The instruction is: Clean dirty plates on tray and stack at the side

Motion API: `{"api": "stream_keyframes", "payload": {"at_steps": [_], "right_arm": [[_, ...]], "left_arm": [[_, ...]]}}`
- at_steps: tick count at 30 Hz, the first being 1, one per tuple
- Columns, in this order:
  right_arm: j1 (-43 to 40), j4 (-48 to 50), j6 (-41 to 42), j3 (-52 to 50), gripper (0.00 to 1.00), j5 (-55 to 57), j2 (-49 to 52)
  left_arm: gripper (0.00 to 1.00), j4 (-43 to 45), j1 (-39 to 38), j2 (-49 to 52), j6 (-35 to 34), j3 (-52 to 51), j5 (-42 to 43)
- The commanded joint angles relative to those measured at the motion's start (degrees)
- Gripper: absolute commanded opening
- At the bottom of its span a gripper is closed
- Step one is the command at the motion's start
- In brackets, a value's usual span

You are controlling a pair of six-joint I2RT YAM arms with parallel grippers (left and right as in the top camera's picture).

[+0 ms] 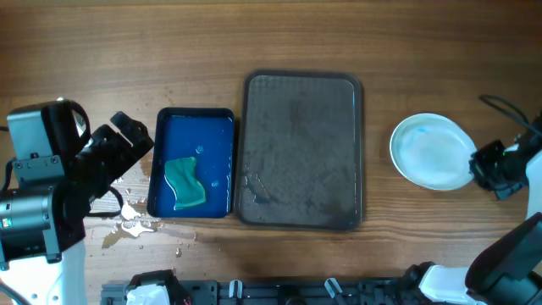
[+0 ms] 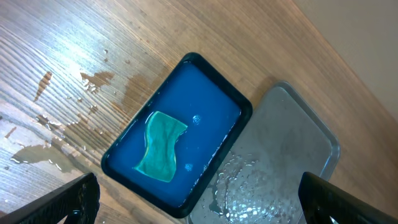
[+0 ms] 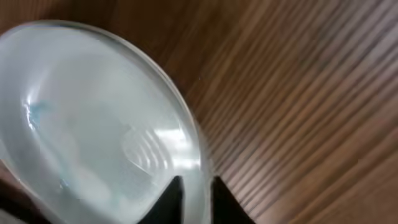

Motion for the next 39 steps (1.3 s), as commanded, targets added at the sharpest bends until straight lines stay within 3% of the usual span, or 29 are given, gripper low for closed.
{"api": "stream_keyframes", "payload": {"at_steps": [1,6,9,10,11,13,16,20,23,25,29,31,34,39], "right_arm": [[1.27,0.81,-5.05,-1.2,0.36,-5.97,-0.48],[8.44,0.63,-8.39,-0.33,0.55,-24.02,-11.8],[19.45,2.01,-11.39,1.07,0.61,-32.33,-26.1],[24.28,2.71,-11.37,1.07,0.75,-32.24,-31.21],[27.08,3.17,-11.3,1.07,1.0,-32.26,-34.25],[32.59,3.54,-9.11,1.07,1.0,-32.28,-40.87],[34.42,2.93,8.44,1.07,1.0,-31.87,-46.27],[34.42,-3.39,8.5,1.07,1.0,-27.12,-46.95],[34.6,7.17,0.7,-1.57,1.0,-26.91,-48.52],[34.6,14.86,-4.57,-6.78,1.0,-22.38,-52.22],[34.6,18.25,-3.17,-22.4,1.0,-10.29,-68.76],[34.6,24.33,-5.92,-30.34,1.0,-8.15,-77.48],[34.6,26.03,-8.68,-39.76,1.0,-7.13,-88.11],[34.6,36.81,-8.15,-50.75,1.0,-4.39,-89.0]], "left_arm": [[1.0,0.13,0.13,0.07,0.44,0.66,-0.13],[1.0,0.13,0.13,0.07,0.44,0.66,-0.13],[1.0,0.13,0.13,0.07,0.44,0.66,-0.13],[1.0,0.13,0.13,0.07,0.44,0.66,-0.13],[1.0,0.13,0.13,0.07,0.44,0.66,-0.15],[1.0,0.13,0.13,0.07,0.44,0.66,-0.13],[1.0,0.13,0.13,0.07,0.44,0.66,-0.13],[1.0,0.13,0.13,0.07,0.44,0.66,-0.13],[1.0,0.13,0.13,0.07,0.44,0.66,-0.13],[1.0,0.13,0.13,0.07,0.44,0.66,-0.13],[1.0,0.13,0.13,0.07,0.44,0.66,-0.13],[1.0,0.13,0.13,0.07,0.44,0.66,-0.13],[1.0,0.13,0.13,0.07,0.44,0.66,-0.13],[1.0,0.13,0.13,0.07,0.44,0.66,-0.13]]}}
